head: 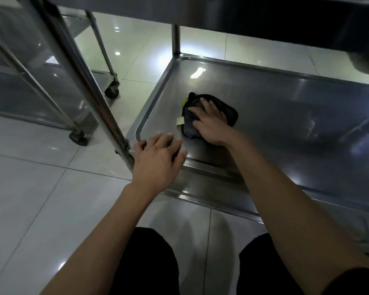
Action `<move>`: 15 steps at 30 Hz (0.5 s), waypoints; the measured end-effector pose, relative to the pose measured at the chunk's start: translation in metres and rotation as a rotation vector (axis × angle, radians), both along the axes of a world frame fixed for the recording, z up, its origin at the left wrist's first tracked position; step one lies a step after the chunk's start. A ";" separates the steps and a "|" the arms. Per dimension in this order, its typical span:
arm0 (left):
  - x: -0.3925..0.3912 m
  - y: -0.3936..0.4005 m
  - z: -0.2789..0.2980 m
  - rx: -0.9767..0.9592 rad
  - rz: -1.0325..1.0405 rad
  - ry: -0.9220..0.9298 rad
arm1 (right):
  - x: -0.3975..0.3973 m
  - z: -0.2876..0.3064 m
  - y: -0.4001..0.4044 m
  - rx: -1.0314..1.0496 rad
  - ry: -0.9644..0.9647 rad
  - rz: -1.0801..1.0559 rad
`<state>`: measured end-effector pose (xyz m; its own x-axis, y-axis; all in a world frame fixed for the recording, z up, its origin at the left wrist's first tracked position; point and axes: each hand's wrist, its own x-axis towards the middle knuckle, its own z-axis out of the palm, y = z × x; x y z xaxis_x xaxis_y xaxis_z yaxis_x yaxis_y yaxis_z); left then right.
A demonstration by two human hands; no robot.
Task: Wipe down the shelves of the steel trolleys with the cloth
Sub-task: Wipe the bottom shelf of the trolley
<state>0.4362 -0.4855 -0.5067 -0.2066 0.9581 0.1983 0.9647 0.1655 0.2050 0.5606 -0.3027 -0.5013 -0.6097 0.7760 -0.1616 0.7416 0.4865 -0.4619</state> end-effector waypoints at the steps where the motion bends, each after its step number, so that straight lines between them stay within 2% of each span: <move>1: 0.000 0.000 -0.001 -0.005 0.005 0.007 | -0.011 0.000 0.002 -0.004 0.000 0.027; 8: -0.006 -0.004 -0.001 -0.051 0.022 -0.003 | -0.078 0.009 0.004 -0.031 0.069 0.227; 15: -0.005 -0.008 0.003 -0.054 0.045 0.016 | -0.076 0.001 0.003 0.074 0.108 0.225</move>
<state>0.4309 -0.4933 -0.5039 -0.2470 0.9573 0.1504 0.9590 0.2192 0.1795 0.4851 -0.2996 -0.5000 -0.7787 0.6264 -0.0337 0.5592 0.6689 -0.4898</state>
